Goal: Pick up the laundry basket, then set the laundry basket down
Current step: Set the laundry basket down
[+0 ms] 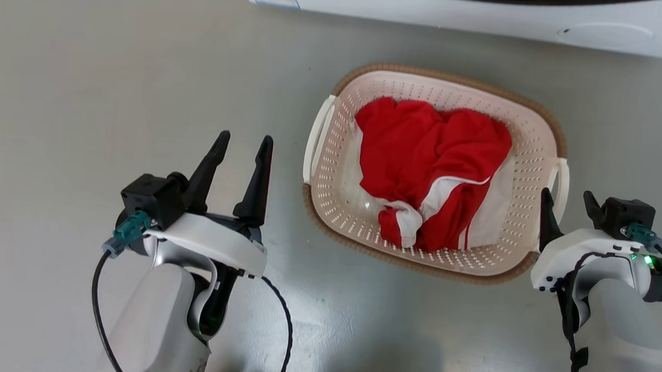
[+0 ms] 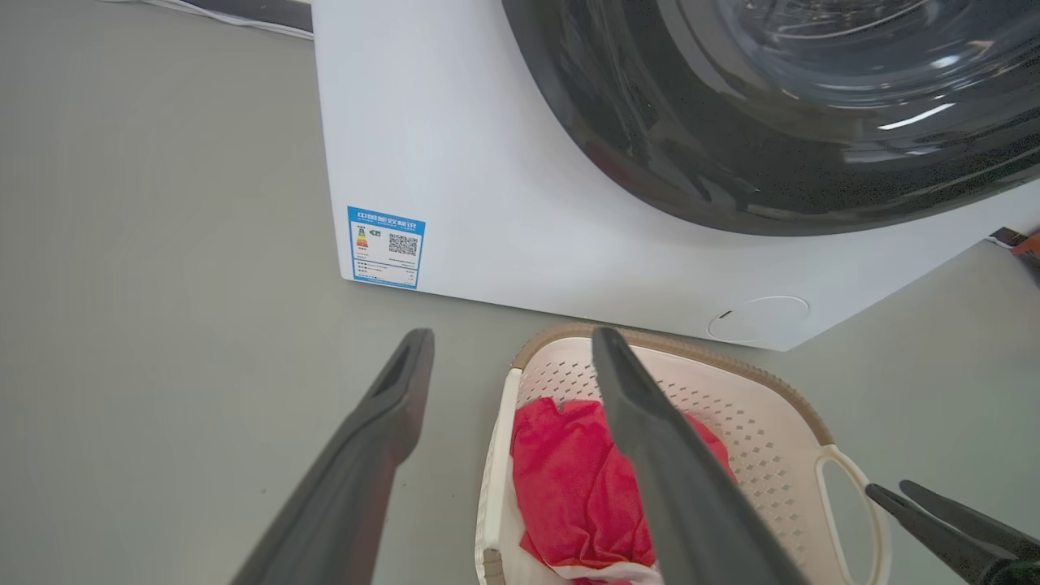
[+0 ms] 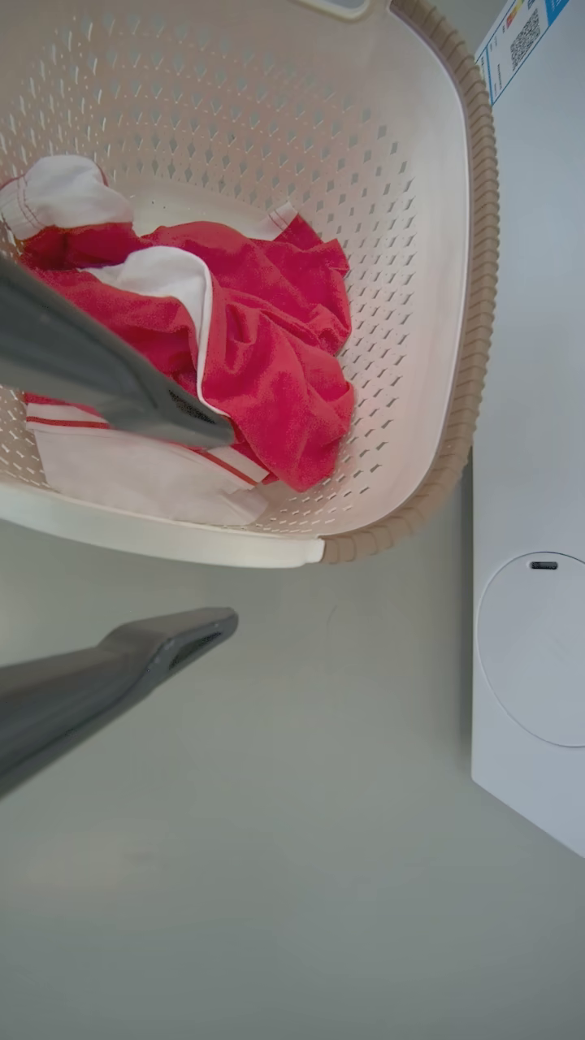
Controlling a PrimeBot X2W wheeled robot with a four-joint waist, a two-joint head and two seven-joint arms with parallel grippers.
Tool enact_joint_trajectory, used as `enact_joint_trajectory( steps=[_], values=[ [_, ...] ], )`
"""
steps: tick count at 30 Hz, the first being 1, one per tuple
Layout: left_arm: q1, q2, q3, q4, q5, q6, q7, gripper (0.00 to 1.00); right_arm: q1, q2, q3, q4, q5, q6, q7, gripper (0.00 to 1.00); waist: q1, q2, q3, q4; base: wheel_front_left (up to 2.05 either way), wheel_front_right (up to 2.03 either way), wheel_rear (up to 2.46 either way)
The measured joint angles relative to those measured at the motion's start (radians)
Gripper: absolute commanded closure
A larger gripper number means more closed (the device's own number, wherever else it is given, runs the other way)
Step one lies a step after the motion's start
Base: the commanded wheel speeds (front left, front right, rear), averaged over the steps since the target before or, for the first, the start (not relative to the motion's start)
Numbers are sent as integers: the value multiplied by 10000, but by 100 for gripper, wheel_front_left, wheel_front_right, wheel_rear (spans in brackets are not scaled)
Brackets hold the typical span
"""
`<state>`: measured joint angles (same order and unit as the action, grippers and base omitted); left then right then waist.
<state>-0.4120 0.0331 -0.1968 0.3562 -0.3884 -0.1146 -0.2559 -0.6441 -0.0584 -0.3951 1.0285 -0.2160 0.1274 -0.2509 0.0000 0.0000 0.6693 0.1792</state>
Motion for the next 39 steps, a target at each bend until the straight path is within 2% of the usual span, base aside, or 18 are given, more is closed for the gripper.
enact_joint_trajectory(
  steps=[12, 25, 32, 33, 35, 39],
  values=[
    [-473, -10, -176, -27, -274, -2, -4, 0, -197, -35, -330, 500, -307, 0, 0, 0, 0, 0, 753, 148, 0, 0, 0],
    [-689, -13, -380, -192, -523, -2, -8, 0, -757, -65, -382, 1429, -309, 0, 0, 0, 0, 0, 1008, 177, 0, 0, 0],
    [-689, -13, -397, -222, -581, -2, -8, 0, -844, -86, -700, 1551, -698, 0, 0, 0, 0, 0, 1070, 186, 0, 0, 0],
    [-689, -13, -399, -224, -604, -2, -8, 0, -860, -86, -759, 1570, -757, 0, 0, 40, 0, 0, 1079, 189, 0, 0, 0],
    [-689, -15, -399, -224, -604, -2, -6, 0, -936, -88, -849, 1613, -865, 0, 0, 100, 0, 0, 1092, 191, 0, 0, 0],
    [-689, -15, -399, -224, -612, 0, -6, 0, -1028, -107, -930, 1693, -930, -13, -6, 100, 0, 0, 1122, 206, 0, 0, 0]
  ],
)
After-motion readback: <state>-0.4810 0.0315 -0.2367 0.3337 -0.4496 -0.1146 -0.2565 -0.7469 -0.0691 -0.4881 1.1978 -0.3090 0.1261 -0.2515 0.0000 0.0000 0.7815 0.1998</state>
